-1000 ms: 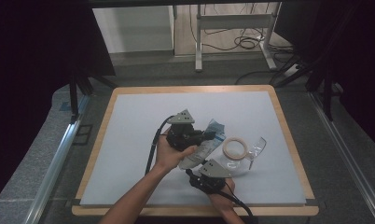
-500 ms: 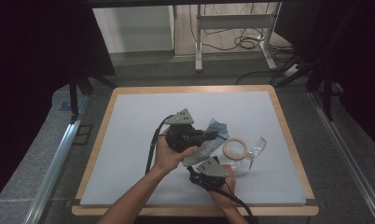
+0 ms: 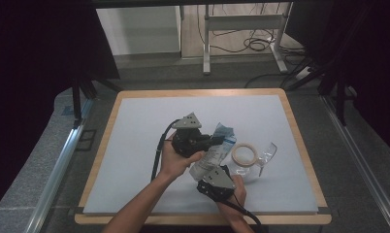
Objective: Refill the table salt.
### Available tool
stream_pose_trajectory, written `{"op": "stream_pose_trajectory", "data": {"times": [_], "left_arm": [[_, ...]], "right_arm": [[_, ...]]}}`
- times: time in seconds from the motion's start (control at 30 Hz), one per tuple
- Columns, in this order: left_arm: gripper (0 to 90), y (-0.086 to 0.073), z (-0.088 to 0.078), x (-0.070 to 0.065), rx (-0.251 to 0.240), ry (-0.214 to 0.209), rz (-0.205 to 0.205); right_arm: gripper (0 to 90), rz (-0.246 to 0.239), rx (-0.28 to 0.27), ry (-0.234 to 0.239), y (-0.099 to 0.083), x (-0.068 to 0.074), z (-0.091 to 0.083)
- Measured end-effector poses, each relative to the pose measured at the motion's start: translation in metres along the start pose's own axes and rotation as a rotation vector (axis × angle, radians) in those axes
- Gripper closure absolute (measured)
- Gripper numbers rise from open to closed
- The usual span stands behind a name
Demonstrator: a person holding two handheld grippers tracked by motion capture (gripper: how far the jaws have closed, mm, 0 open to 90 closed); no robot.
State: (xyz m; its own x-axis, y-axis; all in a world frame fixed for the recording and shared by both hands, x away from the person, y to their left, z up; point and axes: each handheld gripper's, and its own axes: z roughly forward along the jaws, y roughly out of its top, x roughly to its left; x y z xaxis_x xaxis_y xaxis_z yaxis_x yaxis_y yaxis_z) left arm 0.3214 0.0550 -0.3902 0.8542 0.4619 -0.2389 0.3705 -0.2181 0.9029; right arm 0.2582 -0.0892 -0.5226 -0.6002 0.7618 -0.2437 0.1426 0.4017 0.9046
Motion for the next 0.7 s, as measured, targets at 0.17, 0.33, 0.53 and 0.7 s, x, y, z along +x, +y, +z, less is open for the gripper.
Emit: {"op": "stream_pose_trajectory", "data": {"times": [0.17,0.33,0.53,0.7], "left_arm": [[90.0,0.0010,-0.0024,0.0007,-0.012,0.008,-0.007],[90.0,0.0019,-0.0034,-0.0002,-0.012,0.013,-0.004],[90.0,0.0025,-0.0013,0.0024,-0.007,0.019,-0.014],[90.0,0.0035,0.0057,0.0047,0.017,0.024,-0.015]], "right_arm": [[38.7,0.028,0.004,-0.005,-0.0009,-0.0017,-0.0040],[44.2,0.049,-0.011,0.006,0.0004,-0.0025,-0.0084],[46.9,0.078,-0.004,0.028,0.0013,-0.0041,-0.0092],[46.9,0.104,-0.002,0.060,-0.0001,-0.0051,-0.0074]]}}
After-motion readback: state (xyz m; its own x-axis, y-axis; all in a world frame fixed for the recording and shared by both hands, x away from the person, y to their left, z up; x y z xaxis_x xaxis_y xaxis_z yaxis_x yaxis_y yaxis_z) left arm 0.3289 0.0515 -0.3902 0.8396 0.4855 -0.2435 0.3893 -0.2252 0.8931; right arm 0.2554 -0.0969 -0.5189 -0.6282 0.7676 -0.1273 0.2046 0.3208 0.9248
